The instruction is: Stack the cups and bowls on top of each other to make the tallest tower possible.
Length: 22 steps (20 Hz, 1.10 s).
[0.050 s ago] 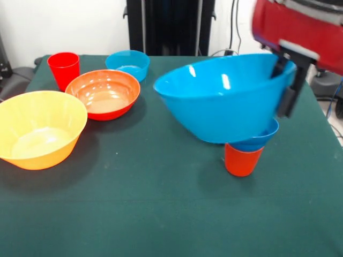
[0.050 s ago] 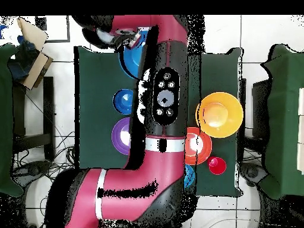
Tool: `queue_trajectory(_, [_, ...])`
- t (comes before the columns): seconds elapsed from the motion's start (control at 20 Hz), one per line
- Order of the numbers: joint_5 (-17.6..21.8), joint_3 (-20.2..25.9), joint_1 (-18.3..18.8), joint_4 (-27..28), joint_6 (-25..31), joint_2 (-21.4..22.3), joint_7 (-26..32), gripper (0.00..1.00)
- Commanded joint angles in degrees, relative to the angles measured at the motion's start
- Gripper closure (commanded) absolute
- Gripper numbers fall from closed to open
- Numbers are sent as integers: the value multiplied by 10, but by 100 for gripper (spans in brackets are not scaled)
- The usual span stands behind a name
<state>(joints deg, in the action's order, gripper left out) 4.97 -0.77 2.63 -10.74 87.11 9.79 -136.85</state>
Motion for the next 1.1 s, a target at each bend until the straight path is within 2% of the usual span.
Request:
queue_trajectory(0.05, [3, 55, -21, 41, 49, -50, -87, 100])
queue_trajectory(0.4, [-9, 37, -36, 47, 49, -79, -152, 100])
queue_trajectory(0.85, [-21, 2, -57, 70, 108, -84, -244, 100])
queue_trajectory(1.1, [-39, -18, -62, 78, 135, -82, -261, 100])
